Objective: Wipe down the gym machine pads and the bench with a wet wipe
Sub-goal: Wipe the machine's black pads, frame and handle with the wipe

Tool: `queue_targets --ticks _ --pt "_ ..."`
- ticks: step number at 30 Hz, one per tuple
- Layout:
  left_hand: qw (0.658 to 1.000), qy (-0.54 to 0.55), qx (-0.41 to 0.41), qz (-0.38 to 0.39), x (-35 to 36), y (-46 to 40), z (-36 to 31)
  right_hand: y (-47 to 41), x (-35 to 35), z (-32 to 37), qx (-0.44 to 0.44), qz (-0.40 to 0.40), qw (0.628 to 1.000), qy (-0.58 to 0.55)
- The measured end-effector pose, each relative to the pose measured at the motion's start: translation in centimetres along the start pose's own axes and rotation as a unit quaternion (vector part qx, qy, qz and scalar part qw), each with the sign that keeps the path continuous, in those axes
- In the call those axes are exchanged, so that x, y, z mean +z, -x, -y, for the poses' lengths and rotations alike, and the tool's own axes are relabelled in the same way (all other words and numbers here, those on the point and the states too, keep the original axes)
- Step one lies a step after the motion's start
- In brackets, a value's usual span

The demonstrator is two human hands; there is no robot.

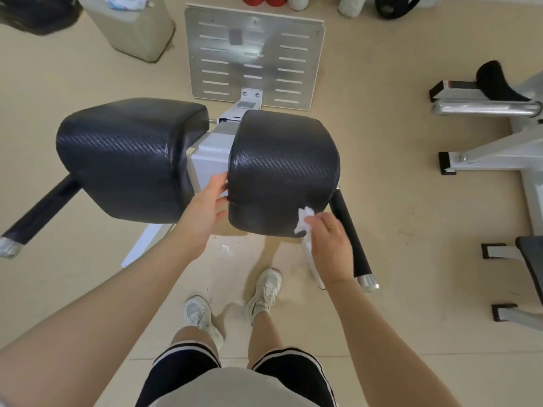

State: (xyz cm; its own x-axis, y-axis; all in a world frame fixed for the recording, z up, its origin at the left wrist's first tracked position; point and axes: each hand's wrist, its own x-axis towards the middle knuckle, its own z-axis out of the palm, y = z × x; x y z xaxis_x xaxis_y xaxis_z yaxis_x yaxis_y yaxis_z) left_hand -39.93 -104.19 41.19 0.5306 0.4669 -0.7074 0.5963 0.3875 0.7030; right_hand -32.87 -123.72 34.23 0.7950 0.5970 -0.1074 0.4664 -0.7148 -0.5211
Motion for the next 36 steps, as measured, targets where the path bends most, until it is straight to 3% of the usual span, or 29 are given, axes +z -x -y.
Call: queue_targets --ticks 3,6,12,15,19,21,23,26,30,33,35,36 --pt "1.000 0.007 -0.001 -0.016 0.3 -0.1 -0.1 -1.9 -2.3 -0.3 -0.002 -0.095 0.995 -0.005" --pt "0.999 0.017 -0.001 -0.039 0.7 -0.3 0.0 -3.0 -3.1 -1.0 -0.003 -0.084 0.996 0.012" --pt "0.998 0.017 -0.003 -0.057 0.5 -0.5 0.3 -1.1 -1.1 -0.5 -0.051 0.021 0.998 0.030" --pt "0.998 0.031 -0.009 -0.060 -0.1 -0.7 0.0 -1.9 -1.9 1.8 -0.138 -0.010 0.990 0.020" --pt "0.995 0.082 -0.018 -0.049 -0.8 -1.4 -1.1 -7.1 -4.0 7.1 -0.170 -0.059 0.983 -0.030" --pt "0.993 0.112 -0.023 -0.036 -1.2 -2.1 -1.9 -10.1 -4.7 9.8 -0.183 -0.012 0.981 -0.062" --pt "0.987 0.159 -0.010 -0.031 -1.6 -2.9 -2.6 -12.9 -4.5 11.6 -0.201 0.092 0.975 -0.033" --pt "0.988 0.149 0.002 -0.034 -2.5 -4.4 -3.6 -16.6 -3.5 12.7 -0.324 0.199 0.917 0.118" --pt "0.988 0.154 -0.011 0.010 -3.9 -6.2 -5.0 -19.6 -3.2 14.2 -0.379 0.311 0.858 0.152" --pt "0.991 0.122 -0.040 0.028 -4.5 -7.1 -5.9 -22.4 -3.0 14.7 -0.388 0.392 0.798 0.243" --pt "0.992 0.106 -0.062 0.015 -4.8 -7.7 -6.3 -24.5 -2.2 15.1 -0.370 0.410 0.792 0.262" --pt "0.993 0.097 -0.067 0.012 -5.0 -7.9 -6.3 -25.6 -1.7 14.8 -0.343 0.407 0.806 0.258"
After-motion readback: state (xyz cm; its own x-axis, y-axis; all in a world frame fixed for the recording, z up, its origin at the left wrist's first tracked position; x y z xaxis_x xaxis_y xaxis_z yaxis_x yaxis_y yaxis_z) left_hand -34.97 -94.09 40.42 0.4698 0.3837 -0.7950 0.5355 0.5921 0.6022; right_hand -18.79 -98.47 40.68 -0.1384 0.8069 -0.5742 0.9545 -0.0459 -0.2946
